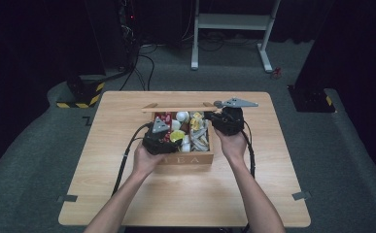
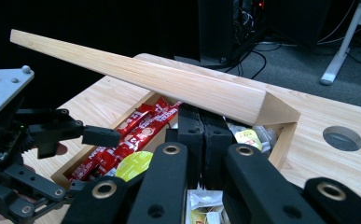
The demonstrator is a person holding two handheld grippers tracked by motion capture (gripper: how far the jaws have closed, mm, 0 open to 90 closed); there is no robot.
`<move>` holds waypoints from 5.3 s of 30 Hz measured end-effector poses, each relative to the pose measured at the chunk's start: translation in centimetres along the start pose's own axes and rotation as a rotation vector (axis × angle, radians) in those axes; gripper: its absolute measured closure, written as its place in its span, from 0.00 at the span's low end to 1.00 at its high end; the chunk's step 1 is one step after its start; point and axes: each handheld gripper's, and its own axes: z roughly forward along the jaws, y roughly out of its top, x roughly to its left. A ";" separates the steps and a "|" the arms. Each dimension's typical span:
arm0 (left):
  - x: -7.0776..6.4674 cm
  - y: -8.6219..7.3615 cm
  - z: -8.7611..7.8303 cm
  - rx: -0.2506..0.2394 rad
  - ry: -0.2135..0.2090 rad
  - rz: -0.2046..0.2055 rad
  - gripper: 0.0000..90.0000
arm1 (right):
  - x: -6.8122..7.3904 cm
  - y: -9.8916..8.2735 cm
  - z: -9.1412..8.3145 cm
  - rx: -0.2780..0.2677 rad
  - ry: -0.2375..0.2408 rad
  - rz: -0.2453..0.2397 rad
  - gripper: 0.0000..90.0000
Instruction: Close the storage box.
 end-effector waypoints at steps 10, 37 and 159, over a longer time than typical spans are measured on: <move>-0.3 0.6 1.5 0.049 0.018 0.035 0.35 | 0.0 0.2 0.0 0.003 -0.002 0.003 0.98; -0.2 0.7 3.3 0.107 0.000 0.030 0.54 | 0.0 0.2 0.2 0.012 0.002 0.005 0.98; 2.0 0.4 -5.9 -0.118 -0.046 -0.025 0.64 | 0.0 0.4 0.7 0.027 -0.002 0.008 0.98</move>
